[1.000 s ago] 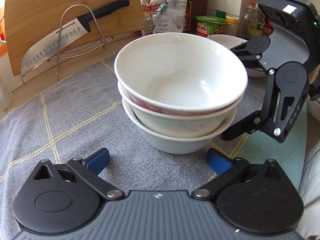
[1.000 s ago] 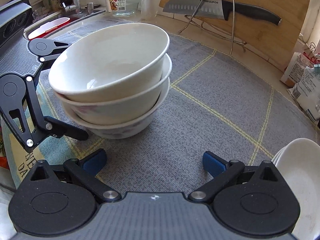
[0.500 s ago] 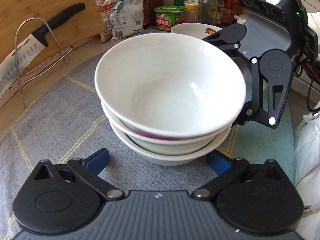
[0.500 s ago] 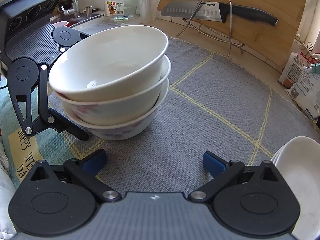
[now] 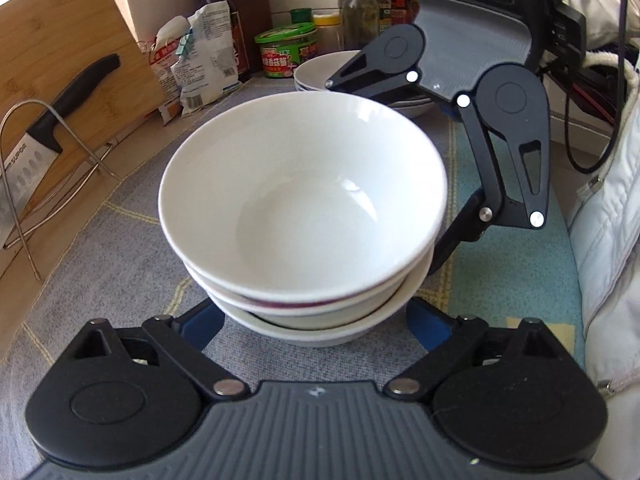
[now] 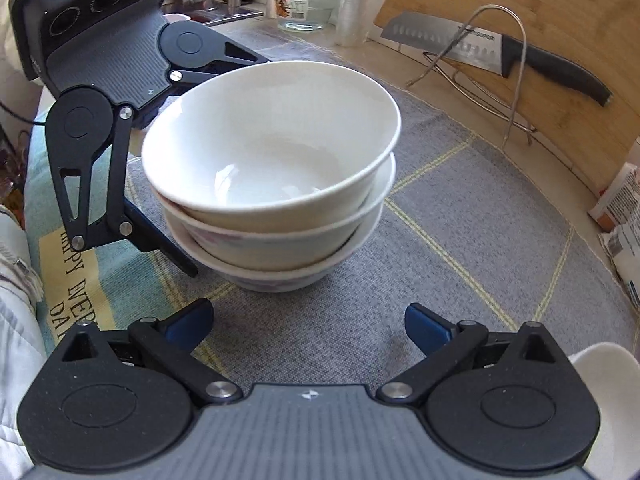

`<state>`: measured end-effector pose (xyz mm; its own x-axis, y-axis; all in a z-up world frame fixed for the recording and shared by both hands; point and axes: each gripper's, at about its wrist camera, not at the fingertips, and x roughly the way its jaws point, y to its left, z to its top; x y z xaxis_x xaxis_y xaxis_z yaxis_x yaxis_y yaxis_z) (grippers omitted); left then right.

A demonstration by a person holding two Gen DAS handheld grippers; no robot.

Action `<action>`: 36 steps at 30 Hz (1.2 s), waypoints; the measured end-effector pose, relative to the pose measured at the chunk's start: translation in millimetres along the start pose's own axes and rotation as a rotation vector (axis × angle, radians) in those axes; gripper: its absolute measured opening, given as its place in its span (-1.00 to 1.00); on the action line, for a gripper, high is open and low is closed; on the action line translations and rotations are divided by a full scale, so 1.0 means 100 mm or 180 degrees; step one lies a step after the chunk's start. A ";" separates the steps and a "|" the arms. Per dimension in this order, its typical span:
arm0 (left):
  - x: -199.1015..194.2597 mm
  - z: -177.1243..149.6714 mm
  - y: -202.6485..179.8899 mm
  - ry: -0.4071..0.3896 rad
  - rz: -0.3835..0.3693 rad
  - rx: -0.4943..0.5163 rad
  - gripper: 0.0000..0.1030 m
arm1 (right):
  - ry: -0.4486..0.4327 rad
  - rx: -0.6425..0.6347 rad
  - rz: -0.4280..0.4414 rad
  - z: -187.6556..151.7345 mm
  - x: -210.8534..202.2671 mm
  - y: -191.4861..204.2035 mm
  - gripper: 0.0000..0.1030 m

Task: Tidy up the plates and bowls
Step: 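Lift and carry the bowl stack with both tools toward the plate stack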

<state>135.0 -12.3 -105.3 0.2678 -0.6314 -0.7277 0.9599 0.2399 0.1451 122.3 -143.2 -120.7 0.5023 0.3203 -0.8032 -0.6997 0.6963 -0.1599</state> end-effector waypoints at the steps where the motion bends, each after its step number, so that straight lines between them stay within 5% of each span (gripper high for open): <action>1: 0.01 0.01 0.01 0.0006 -0.0028 0.0042 0.85 | -0.0012 -0.0050 0.0042 0.03 0.00 -0.01 1.00; 12: 0.00 -0.02 0.10 -0.0011 -0.0232 0.0009 0.71 | 0.0044 -0.0360 0.0359 0.25 0.06 -0.09 0.74; 36: -0.01 -0.08 0.17 -0.0215 -0.0460 0.0079 0.63 | 0.0366 -0.0457 0.0388 0.47 0.12 -0.03 0.72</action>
<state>150.0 -1.3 -107.6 0.1309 -0.7065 -0.6955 0.9904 0.1252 0.0592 154.0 -111.6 -102.8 0.3541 0.3153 -0.8805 -0.8211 0.5556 -0.1312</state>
